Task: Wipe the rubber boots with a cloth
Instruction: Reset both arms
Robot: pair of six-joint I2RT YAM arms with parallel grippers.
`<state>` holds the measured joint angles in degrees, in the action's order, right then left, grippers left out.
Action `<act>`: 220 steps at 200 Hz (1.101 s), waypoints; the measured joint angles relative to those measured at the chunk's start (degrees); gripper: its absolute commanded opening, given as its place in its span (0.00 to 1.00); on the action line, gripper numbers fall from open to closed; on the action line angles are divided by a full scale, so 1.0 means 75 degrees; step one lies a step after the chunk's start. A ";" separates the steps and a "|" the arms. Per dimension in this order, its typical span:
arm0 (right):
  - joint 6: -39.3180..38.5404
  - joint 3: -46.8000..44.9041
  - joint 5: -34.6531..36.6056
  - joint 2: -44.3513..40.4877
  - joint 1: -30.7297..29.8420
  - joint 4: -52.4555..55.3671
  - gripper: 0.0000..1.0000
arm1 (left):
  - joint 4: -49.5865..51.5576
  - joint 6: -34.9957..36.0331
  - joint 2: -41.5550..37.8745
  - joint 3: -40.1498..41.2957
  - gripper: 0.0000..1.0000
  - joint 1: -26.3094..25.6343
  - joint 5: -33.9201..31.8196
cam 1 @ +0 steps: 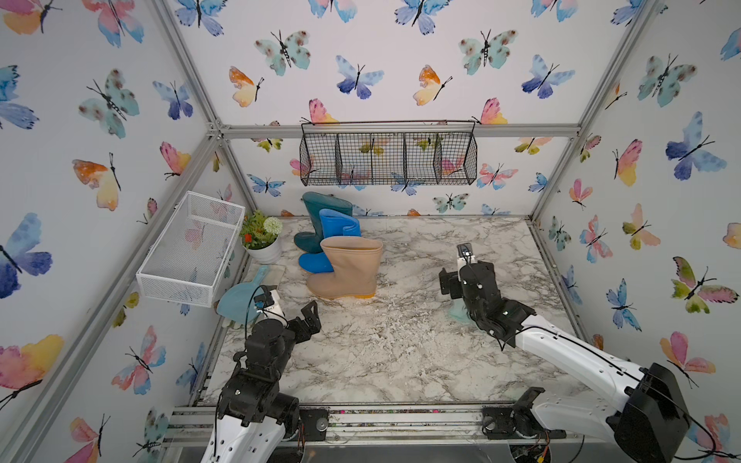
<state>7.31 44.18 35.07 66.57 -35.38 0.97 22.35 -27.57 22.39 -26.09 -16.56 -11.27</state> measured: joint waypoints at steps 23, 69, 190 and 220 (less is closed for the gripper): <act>0.0000 -0.0880 0.0306 -0.0361 0.1236 -0.0618 1.00 | -0.0740 -0.0050 0.0970 0.0326 0.98 0.0000 -0.0140; 0.0032 -0.1702 -0.0114 -0.0058 0.2428 -0.1647 1.00 | -0.2544 0.0781 0.2037 0.1472 0.98 0.0052 -0.0595; -0.0525 -0.3756 -0.1880 0.2882 0.3608 -0.7930 0.98 | -0.9457 0.2748 0.5729 0.2710 0.98 0.2903 0.0603; -0.0533 -0.3867 -0.2151 0.3098 0.3678 -0.8833 0.98 | -0.9844 0.2856 0.6283 0.2238 0.98 0.2903 0.1323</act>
<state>3.31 15.18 18.94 89.80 -7.79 -65.28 -51.48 -6.15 69.52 -9.30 5.21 -1.34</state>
